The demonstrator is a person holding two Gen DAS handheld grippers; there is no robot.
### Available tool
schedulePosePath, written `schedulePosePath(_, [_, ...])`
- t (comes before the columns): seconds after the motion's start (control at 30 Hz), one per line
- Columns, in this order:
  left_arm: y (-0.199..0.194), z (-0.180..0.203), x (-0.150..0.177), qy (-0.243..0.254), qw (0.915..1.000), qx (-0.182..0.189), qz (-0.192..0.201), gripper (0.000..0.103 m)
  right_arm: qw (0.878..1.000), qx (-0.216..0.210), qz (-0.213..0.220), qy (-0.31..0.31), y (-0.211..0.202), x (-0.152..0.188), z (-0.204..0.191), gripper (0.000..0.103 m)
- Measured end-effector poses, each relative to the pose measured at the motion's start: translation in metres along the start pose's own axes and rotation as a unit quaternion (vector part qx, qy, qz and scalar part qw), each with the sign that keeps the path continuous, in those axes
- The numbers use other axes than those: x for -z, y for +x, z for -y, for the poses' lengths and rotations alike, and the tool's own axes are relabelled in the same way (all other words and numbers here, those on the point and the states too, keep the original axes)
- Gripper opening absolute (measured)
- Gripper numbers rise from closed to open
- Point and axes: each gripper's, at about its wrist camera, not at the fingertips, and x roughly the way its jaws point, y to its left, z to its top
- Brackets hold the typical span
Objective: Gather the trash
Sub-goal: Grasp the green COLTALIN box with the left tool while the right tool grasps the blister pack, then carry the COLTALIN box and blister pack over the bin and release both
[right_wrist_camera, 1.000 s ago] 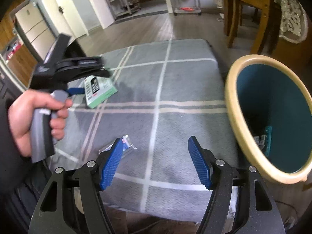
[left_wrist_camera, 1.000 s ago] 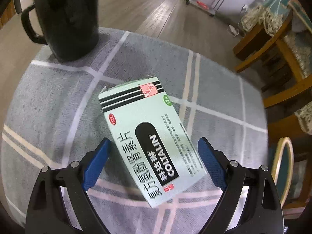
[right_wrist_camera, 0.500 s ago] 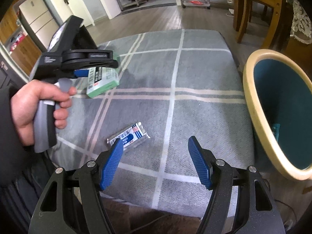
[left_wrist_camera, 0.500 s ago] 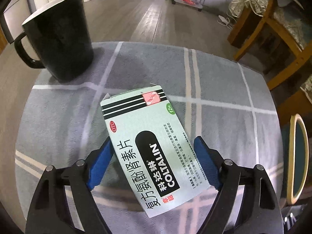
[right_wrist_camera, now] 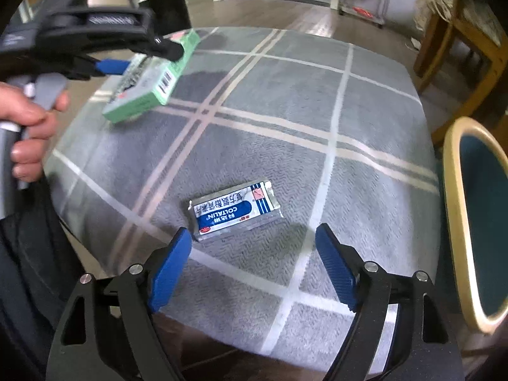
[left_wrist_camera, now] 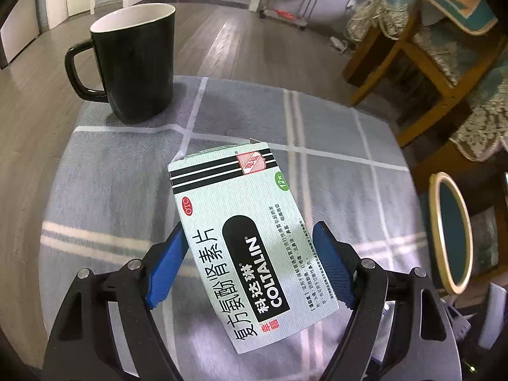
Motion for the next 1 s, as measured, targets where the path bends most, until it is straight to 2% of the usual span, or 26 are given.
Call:
schedulePosePath(0.1, [-0.010,-0.001,0.005,-0.002,0.9998,0.016,0.008,0.078,1.000,0.007,0.006,-0.014,0.005,-0.003,-0.003,0.084])
schedulePosePath(0.2, [-0.015,-0.001,0.009,0.002,0.9997,0.020,0.011,0.078,1.000,0.008,0.015,-0.020,0.007,-0.008,-0.003,0.082])
schedulePosePath(0.27, [-0.012,0.003,0.010,0.006,0.9998,0.019,0.010,0.078,0.999,0.006,0.027,-0.023,0.006,-0.009,-0.002,0.061])
schedulePosePath(0.57, [-0.008,0.024,0.012,0.037,0.9991,0.013,0.012,0.078,0.999,0.004,0.037,0.000,-0.001,-0.013,0.013,0.060])
schedulePosePath(0.8, [-0.013,0.032,0.014,0.055,0.9979,0.024,0.024,0.077,0.996,0.012,0.073,0.051,-0.031,-0.017,0.043,0.060])
schedulePosePath(1.0, [-0.017,0.044,0.013,0.068,0.9965,0.035,0.033,0.077,0.988,0.023,0.112,0.107,-0.067,-0.017,0.078,0.060])
